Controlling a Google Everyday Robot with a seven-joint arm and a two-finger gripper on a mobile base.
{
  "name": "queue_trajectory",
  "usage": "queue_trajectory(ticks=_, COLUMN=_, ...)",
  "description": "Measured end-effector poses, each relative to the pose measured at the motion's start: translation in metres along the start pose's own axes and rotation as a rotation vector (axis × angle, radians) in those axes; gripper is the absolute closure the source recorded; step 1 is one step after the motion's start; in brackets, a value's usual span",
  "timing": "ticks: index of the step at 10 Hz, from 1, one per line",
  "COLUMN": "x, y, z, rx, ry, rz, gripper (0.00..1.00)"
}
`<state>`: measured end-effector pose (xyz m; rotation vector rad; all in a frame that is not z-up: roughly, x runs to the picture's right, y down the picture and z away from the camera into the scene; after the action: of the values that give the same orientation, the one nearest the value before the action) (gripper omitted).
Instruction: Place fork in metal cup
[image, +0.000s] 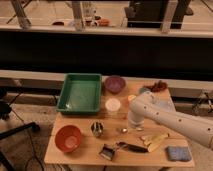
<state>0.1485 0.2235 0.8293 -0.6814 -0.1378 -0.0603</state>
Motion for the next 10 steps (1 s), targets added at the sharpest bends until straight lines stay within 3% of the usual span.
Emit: queue_trajectory(ticks=10, x=-0.003, y=0.003, z=-0.034, rx=0.068, ry=-0.021, rz=-0.005, gripper=1.00)
